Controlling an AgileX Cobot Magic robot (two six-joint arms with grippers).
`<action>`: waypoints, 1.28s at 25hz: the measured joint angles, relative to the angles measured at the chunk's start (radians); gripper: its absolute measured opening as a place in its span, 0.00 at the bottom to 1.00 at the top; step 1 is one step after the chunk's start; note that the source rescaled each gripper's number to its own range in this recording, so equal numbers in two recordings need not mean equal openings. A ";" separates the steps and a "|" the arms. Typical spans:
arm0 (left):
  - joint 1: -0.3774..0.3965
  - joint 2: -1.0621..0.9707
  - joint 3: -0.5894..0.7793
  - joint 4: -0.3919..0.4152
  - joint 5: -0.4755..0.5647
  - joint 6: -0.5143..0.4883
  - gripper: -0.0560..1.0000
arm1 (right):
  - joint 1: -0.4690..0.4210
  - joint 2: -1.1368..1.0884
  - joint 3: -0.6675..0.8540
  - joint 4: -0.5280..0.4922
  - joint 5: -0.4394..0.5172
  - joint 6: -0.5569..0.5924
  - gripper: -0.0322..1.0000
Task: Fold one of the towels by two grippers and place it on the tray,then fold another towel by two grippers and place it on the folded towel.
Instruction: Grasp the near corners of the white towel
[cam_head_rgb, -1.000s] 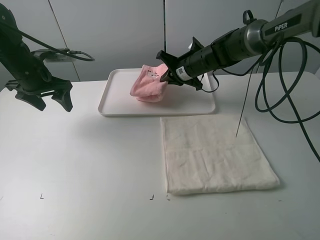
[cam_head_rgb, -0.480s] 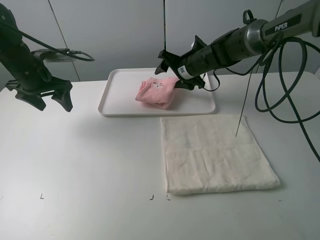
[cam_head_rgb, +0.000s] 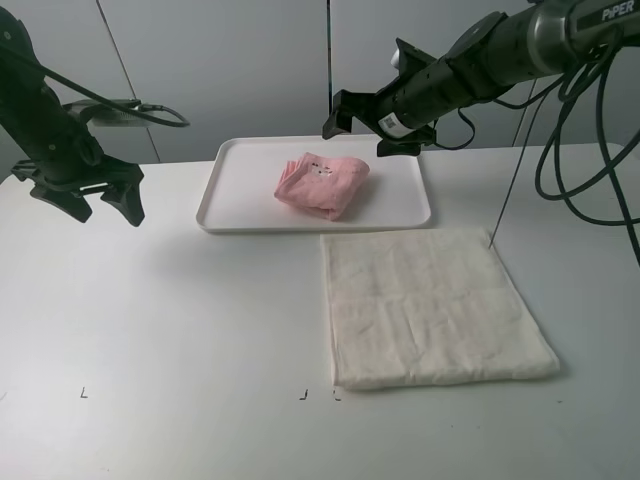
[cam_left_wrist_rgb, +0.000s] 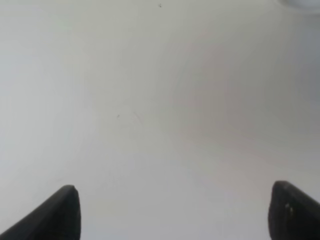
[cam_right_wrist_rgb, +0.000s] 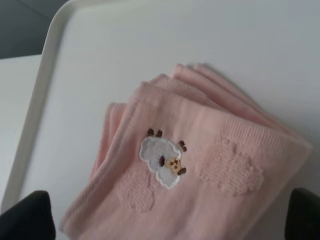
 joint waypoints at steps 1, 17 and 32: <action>0.000 0.000 0.000 0.000 0.002 0.012 0.97 | -0.011 -0.025 0.000 -0.045 0.030 0.012 1.00; -0.217 0.000 0.000 0.004 -0.069 0.357 0.97 | -0.144 -0.403 0.259 -0.546 0.411 -0.131 1.00; -0.434 0.000 0.000 0.011 -0.122 0.576 0.97 | -0.144 -0.583 0.648 -0.598 0.596 -0.692 1.00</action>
